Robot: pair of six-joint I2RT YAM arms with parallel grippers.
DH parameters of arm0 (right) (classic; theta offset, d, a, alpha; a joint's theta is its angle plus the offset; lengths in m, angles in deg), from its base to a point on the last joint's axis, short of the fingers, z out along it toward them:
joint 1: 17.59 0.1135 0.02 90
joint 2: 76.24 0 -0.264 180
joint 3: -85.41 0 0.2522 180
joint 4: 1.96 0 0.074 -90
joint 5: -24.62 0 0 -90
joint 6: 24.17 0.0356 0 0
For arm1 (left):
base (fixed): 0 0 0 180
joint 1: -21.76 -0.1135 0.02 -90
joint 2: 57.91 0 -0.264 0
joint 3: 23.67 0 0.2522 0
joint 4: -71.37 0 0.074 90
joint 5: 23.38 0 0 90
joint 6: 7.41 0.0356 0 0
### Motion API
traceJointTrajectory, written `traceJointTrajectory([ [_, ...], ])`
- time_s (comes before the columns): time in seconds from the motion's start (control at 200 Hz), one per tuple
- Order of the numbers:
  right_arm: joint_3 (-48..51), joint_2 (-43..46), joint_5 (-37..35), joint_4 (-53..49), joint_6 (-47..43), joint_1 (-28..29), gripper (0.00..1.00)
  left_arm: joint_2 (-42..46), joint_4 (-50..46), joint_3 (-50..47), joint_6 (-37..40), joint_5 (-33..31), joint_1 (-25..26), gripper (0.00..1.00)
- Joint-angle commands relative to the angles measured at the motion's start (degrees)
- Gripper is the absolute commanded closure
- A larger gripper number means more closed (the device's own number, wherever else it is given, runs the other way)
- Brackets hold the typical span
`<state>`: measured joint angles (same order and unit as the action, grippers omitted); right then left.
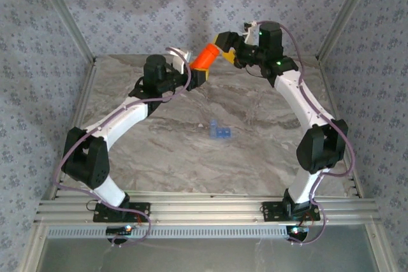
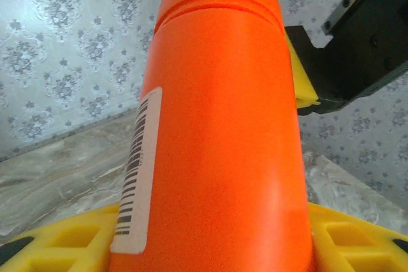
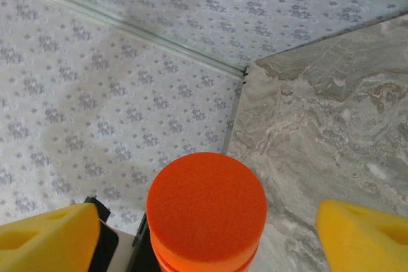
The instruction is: Sort the pills into containers
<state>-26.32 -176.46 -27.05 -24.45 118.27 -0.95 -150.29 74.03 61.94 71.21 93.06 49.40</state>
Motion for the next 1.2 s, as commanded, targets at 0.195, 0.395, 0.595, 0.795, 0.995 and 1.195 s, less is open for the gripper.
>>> traceJointTrajectory([
  [0.195, -4.8, 0.2, -7.3, -16.5, 10.0, -0.7, 0.03, 2.8, -1.9, -0.6, 11.7, -8.3, 1.7, 1.0],
  [0.395, -8.1, -2.4, -8.0, -17.7, 10.7, 1.3, 0.02, 2.4, -4.2, -0.1, 16.5, -9.6, 3.1, 1.0],
  [0.595, -12.4, -6.0, -8.1, -19.6, 10.2, 3.2, 0.03, 2.2, -4.6, 0.0, 17.5, -9.5, 3.6, 1.0],
  [0.795, -13.3, -7.0, -8.1, -19.5, 10.1, 4.0, 0.11, 2.2, -4.8, 0.1, 17.7, -9.4, 3.7, 1.0],
  [0.995, -13.1, -7.1, -7.9, -19.4, 10.0, 4.1, 0.26, 2.1, -4.6, 0.1, 17.6, -9.3, 3.7, 1.0],
  [1.195, -12.9, -7.1, -8.0, -19.4, 9.8, 4.1, 0.45, 2.1, -4.2, 0.1, 17.5, -9.3, 3.7, 1.0],
])
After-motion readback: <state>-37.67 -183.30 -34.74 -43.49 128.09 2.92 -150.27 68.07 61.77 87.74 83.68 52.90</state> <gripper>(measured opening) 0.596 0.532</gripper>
